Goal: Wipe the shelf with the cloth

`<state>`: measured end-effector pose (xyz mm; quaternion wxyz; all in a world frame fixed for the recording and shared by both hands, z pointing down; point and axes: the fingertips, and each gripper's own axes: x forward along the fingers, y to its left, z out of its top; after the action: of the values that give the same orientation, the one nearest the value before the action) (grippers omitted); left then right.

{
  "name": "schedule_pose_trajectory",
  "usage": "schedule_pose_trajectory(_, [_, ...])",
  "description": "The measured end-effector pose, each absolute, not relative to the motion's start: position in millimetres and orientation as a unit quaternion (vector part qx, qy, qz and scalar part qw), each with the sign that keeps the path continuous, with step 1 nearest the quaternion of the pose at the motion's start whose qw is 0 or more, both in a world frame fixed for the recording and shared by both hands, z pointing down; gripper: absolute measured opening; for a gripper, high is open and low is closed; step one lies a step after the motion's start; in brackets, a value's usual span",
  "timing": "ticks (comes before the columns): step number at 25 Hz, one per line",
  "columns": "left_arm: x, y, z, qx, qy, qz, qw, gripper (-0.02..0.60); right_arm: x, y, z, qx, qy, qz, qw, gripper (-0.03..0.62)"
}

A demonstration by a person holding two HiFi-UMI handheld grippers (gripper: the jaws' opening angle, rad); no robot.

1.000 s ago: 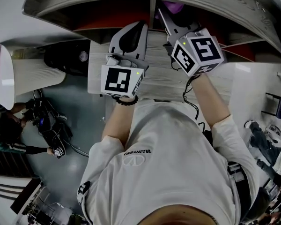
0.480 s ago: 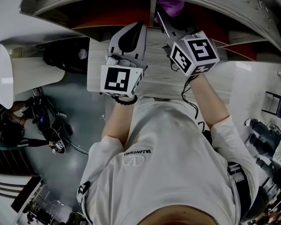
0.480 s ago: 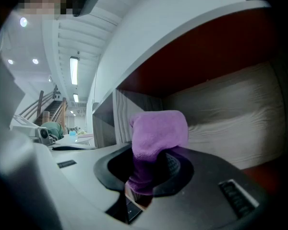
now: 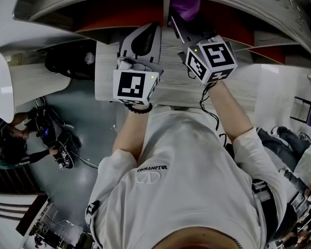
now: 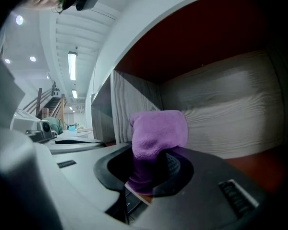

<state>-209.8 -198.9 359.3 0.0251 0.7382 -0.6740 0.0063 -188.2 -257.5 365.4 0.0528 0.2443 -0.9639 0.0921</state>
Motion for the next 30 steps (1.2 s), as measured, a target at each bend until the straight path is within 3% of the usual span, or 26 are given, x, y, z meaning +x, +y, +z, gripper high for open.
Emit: schedule_pose_trajectory(30, [-203.6, -198.9, 376.1, 0.754, -0.656, 0.011, 0.041, -0.002, -183.2, -242.8, 408.2, 0.259, -0.956, 0.105, 0.093, 0.080])
